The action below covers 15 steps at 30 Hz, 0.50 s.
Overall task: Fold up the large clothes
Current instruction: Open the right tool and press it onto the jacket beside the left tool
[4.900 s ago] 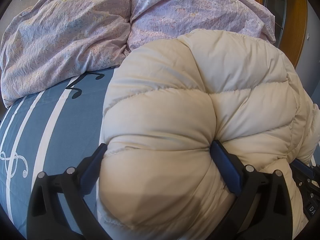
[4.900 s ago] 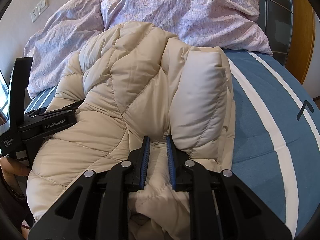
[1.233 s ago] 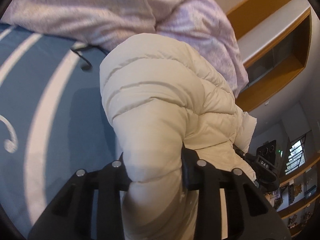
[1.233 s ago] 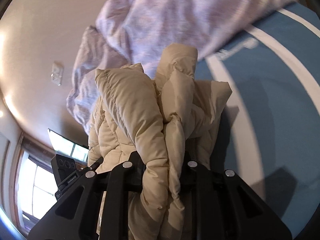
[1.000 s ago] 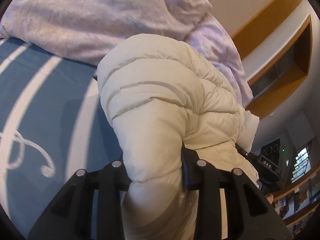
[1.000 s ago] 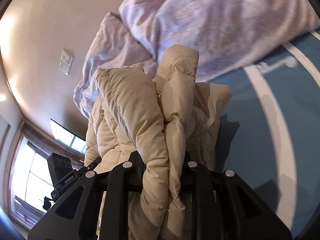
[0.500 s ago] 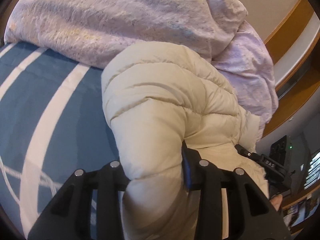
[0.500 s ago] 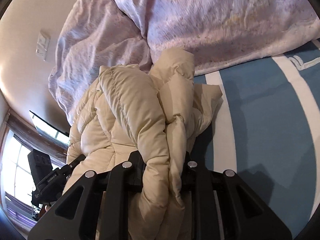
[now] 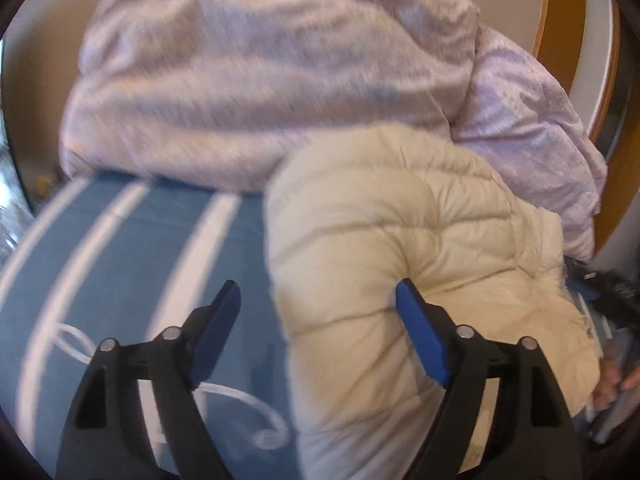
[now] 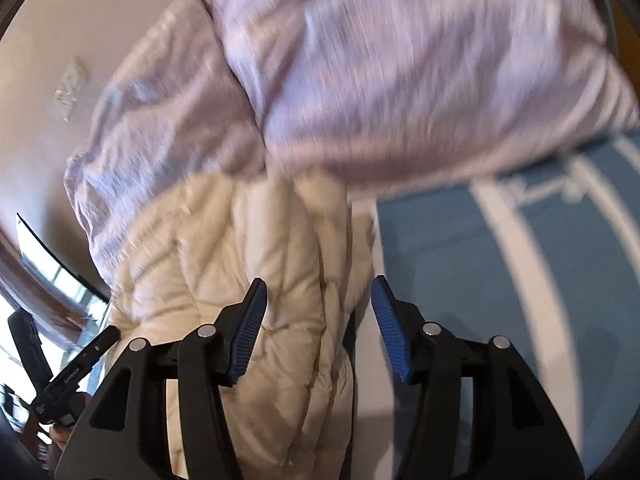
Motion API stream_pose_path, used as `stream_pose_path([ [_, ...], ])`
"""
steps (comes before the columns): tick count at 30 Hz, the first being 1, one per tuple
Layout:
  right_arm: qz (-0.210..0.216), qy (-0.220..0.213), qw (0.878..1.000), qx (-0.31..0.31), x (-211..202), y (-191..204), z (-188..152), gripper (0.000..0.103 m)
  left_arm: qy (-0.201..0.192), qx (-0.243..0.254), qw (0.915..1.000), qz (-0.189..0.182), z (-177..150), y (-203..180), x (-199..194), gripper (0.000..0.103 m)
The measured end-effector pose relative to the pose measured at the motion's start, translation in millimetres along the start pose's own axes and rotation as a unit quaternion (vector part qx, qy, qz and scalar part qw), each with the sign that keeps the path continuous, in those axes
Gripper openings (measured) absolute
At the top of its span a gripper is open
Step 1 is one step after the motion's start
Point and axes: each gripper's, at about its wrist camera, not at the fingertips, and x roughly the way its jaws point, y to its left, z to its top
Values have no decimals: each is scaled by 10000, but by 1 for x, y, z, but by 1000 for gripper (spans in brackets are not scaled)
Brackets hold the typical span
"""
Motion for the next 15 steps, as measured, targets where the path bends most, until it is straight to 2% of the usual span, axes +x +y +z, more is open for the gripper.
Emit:
stream_pose_path([
  [2, 113, -162, 9996, -199, -15, 16, 7, 56, -95, 78, 9998, 165, 4, -2, -7, 82],
  [6, 153, -148, 9971, -725, -10, 53, 8, 56, -68, 182, 9994, 292, 7, -12, -7, 83],
  [10, -157, -227, 9919, -1236, 6, 77, 4, 56, 6, 373, 9982, 465, 11, -31, 6, 83],
  [15, -531, -255, 9861, -1555, 33, 79, 0, 56, -55, 714, 9939, 837, 12, -46, 22, 84],
])
